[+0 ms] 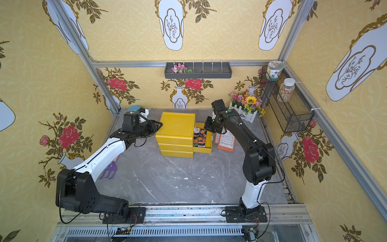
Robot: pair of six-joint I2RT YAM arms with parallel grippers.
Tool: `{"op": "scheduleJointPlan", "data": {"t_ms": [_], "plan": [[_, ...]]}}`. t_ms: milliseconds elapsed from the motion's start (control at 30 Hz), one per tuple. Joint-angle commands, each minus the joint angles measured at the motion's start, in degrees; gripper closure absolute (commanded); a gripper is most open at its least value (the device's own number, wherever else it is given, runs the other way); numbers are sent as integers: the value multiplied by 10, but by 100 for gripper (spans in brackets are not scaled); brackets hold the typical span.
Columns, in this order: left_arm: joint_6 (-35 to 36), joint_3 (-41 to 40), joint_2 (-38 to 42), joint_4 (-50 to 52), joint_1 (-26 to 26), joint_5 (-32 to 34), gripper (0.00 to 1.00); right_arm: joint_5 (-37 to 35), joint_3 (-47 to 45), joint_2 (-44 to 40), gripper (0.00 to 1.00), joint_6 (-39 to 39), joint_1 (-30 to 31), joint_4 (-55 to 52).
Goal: Take the seed bags out of the drawer
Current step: Pick up the seed packet from the drawer.
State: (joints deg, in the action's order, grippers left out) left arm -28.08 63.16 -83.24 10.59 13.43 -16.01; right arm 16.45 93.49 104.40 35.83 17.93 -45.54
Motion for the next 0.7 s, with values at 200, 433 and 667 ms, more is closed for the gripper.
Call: {"op": "scheduleJointPlan", "data": {"t_ms": [200,433,667], "plan": [[3,-15,-4,138,2,-1,68,18,2,52,76,26,34,52],[-1,-20,2,138,2,1,68,20,9,79,75,28,32,64],[0,-20,2,141,2,2,68,34,7,98,75,40,33,86]]}}
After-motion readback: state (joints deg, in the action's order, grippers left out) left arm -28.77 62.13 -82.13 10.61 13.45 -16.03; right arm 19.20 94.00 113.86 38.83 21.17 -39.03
